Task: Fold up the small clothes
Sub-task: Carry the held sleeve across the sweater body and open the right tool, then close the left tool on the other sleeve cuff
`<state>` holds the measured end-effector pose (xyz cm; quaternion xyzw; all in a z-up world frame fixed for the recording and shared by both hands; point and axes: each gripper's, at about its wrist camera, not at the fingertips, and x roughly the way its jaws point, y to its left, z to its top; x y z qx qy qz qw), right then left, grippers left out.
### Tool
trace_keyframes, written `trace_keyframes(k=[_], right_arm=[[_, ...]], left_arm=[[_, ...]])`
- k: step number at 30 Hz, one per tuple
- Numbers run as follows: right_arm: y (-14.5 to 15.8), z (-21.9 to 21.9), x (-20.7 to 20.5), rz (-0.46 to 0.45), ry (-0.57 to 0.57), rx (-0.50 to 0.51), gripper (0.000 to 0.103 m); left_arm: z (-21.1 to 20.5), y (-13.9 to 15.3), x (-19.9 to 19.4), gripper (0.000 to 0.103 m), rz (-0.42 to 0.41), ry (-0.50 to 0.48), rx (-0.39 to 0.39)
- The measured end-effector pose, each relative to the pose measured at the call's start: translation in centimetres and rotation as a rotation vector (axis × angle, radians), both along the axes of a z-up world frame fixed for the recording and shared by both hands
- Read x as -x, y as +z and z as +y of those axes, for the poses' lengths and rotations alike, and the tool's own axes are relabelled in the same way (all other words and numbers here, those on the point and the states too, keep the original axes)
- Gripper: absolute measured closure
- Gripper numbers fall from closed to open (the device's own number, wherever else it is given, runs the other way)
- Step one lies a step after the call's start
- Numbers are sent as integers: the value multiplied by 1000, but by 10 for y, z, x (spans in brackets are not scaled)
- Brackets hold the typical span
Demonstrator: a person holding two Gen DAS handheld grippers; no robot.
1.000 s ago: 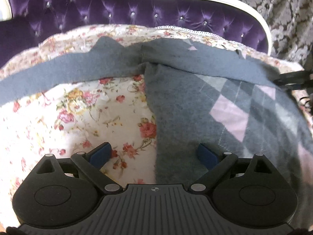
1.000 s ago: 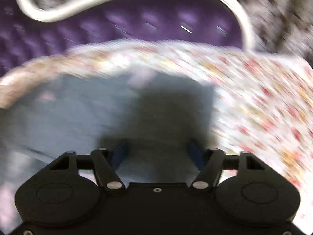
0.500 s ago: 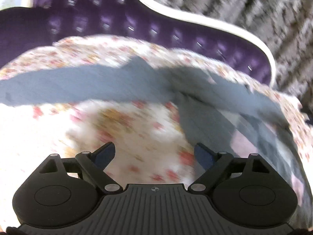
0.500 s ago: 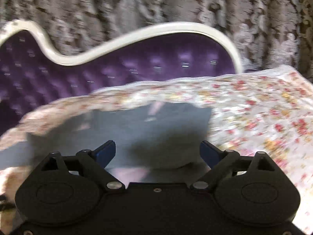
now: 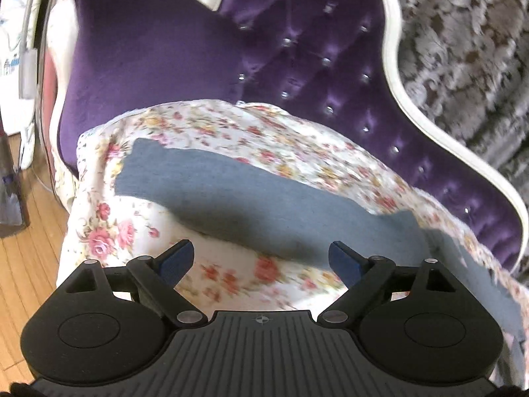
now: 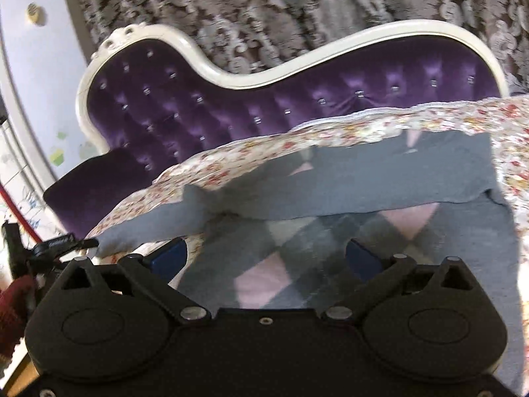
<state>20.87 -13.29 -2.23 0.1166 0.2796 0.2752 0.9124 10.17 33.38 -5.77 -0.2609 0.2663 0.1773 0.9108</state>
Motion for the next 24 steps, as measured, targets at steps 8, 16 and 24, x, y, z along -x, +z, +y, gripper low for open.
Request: trace_keyframes(k=[8, 16, 24], right_arm=[[-1, 27, 2, 1, 64, 2, 1], [-5, 39, 6, 7, 94, 24, 1], [-9, 46, 9, 19, 114, 39, 1]], left_arm=[[25, -20, -9, 14, -37, 9, 5], [42, -25, -24, 13, -64, 40, -19], [57, -23, -40, 48, -103, 114, 26]])
